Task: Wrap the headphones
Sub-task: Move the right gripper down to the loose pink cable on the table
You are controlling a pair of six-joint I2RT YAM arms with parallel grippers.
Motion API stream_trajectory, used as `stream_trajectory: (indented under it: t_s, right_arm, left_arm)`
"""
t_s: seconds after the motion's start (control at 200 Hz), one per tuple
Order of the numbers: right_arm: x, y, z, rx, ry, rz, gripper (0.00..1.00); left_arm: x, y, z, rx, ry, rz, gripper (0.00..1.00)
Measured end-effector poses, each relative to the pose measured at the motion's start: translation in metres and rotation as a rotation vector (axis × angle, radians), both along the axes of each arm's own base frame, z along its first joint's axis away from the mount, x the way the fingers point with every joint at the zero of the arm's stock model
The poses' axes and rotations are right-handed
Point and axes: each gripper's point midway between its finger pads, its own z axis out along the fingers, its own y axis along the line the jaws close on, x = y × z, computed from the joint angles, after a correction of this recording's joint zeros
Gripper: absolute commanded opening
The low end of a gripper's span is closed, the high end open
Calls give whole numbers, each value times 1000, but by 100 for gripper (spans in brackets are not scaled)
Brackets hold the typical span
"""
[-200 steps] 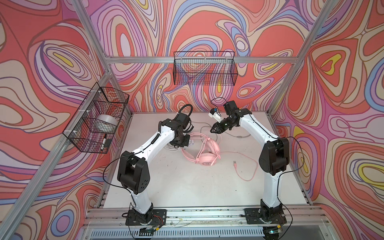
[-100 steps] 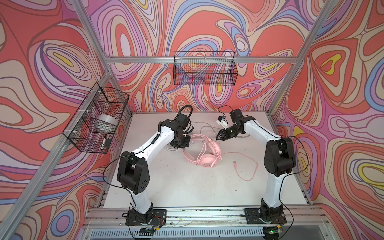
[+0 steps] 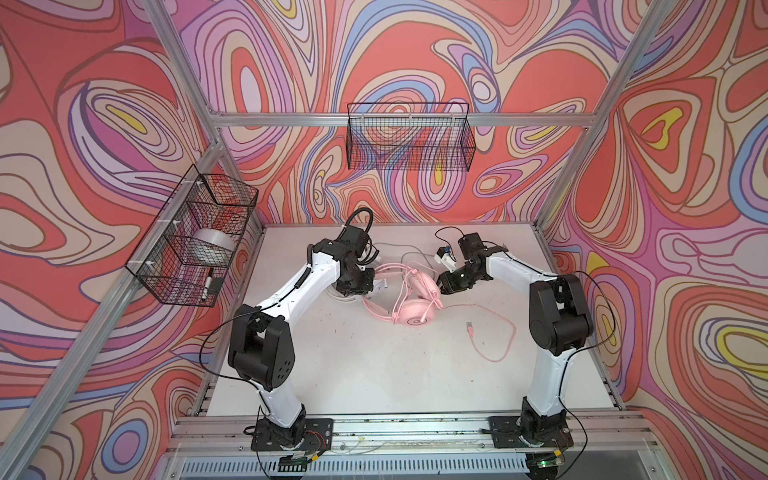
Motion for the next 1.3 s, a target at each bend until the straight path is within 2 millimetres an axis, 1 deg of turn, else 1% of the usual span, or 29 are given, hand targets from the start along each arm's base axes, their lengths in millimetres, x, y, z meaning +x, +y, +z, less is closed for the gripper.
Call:
stream_trajectory:
  t_s: [0.18,0.476,0.591,0.716,0.947,1.297]
  right_arm:
    - [-13,-7,-13,-31,34,-9,42]
    - [-26,-18,-30,-92,68,-23,42]
    - [-27,-23,-34,-117,69,-26,41]
    - [-29,-27,-38,-142,72,-25,39]
    - [-36,-39,-43,-214,91,-17,39]
    - [-41,-56,-44,-318,88,14,40]
  left_arm:
    - [2,0,2,-27,0,22,0]
    - [5,0,4,-68,10,74,0]
    - [6,-1,6,-78,14,88,0]
    - [9,-1,10,-96,11,105,0]
    - [14,3,14,-114,9,144,0]
    - [15,6,14,-120,15,169,0]
